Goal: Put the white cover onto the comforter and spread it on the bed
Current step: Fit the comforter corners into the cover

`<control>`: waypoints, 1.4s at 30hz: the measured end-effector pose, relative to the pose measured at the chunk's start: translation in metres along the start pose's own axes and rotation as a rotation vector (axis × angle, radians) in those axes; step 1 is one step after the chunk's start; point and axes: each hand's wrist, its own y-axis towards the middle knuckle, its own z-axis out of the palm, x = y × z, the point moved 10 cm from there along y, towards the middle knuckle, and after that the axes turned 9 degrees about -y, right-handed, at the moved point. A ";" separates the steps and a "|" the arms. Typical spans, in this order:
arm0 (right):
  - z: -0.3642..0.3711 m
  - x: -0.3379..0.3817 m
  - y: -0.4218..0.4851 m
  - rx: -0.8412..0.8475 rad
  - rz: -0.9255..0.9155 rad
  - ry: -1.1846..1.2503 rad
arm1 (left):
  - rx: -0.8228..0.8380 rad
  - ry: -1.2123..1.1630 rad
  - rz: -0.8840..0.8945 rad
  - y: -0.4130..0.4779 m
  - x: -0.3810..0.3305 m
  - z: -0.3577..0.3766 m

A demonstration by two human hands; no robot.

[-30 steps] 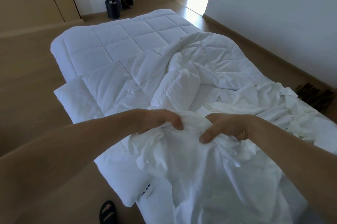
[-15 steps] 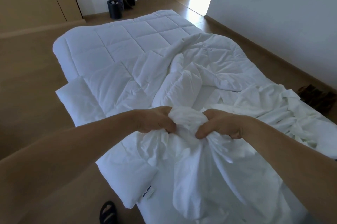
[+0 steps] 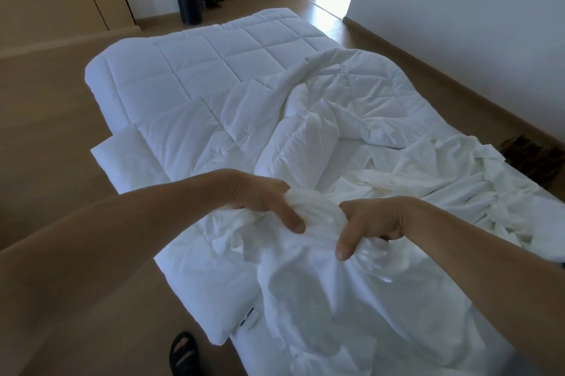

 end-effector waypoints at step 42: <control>-0.039 -0.003 0.003 -0.300 -0.107 0.412 | -0.543 0.454 0.461 0.009 -0.036 0.005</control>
